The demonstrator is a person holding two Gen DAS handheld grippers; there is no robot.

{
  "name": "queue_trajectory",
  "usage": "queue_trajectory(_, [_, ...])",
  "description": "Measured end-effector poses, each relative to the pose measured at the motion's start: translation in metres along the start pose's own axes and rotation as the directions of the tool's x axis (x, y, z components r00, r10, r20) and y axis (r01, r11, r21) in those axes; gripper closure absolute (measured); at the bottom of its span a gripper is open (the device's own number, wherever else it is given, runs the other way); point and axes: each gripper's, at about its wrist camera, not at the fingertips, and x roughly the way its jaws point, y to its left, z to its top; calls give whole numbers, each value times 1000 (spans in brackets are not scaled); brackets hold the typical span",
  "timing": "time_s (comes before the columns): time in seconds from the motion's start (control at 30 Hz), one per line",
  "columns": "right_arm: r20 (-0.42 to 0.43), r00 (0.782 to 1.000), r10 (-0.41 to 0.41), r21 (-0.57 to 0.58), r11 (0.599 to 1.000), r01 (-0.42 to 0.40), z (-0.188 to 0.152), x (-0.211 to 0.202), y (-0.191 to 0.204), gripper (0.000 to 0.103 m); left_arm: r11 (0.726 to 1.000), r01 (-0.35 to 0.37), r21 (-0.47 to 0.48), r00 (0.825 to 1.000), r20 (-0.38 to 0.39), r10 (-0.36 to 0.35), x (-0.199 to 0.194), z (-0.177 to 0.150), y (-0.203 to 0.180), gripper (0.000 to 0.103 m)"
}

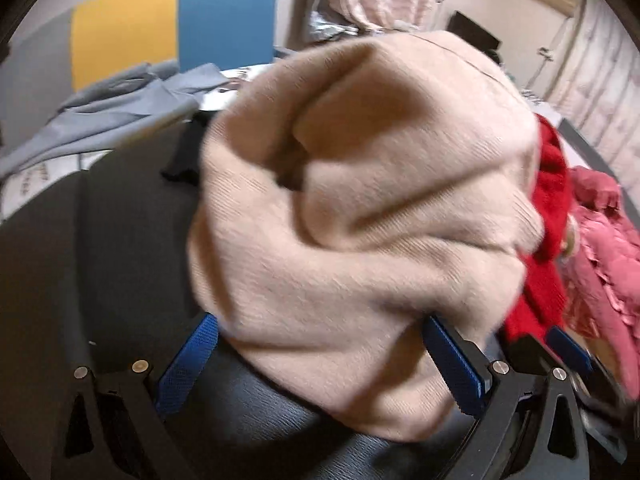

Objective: Fold clothes

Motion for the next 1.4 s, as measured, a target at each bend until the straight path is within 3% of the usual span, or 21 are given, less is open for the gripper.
queue_trajectory(0.17, [-12,999,34,-11,999,-34,13,11,3,18,983,-150,104,989,7,150,8,-2,-2,0])
queue_trajectory(0.37, [81,992,93,-91,992,-85,53,3,23,18,996,-79,-29,995,-66,77,32,0,17,0])
queue_trajectory(0.57, [52,990,130,-161,980,-120,84,26,50,19,995,-95,-26,995,-39,94,31,-10,7,1])
queue_trajectory(0.63, [26,991,134,-135,982,-130,94,39,53,19,996,-80,-31,996,-36,78,29,-11,5,11])
queue_trajectory(0.67, [7,989,146,-111,983,-145,97,46,53,28,997,-67,-30,997,-35,66,27,-13,4,15])
queue_trajectory(0.73, [-23,986,168,-72,983,-169,101,59,53,46,1000,-27,-9,999,-26,27,21,-16,-2,42])
queue_trajectory(0.8, [-26,984,174,-66,982,-175,99,64,53,78,1000,9,17,1000,-18,-8,14,-21,-9,60])
queue_trajectory(0.93, [4,980,198,-61,978,-198,94,58,43,89,1000,17,26,1000,9,-17,-2,-25,-14,83])
queue_trajectory(1.03, [29,976,216,-65,975,-214,94,44,40,94,1000,21,-3,998,55,-20,-23,-26,-13,87])
queue_trajectory(1.13, [84,965,247,-48,969,-243,96,22,34,94,1000,-17,-21,990,137,20,-54,-27,-10,88])
queue_trajectory(1.2, [137,956,259,-65,965,-252,98,1,34,101,999,-21,-40,979,202,29,-80,-26,-1,88])
queue_trajectory(1.3, [214,937,277,-122,959,-256,100,-36,44,101,997,-22,-74,956,290,43,-119,-22,18,89])
queue_trajectory(1.4, [238,920,311,-165,946,-278,102,-55,66,101,994,-24,-110,944,324,59,-141,-17,48,94])
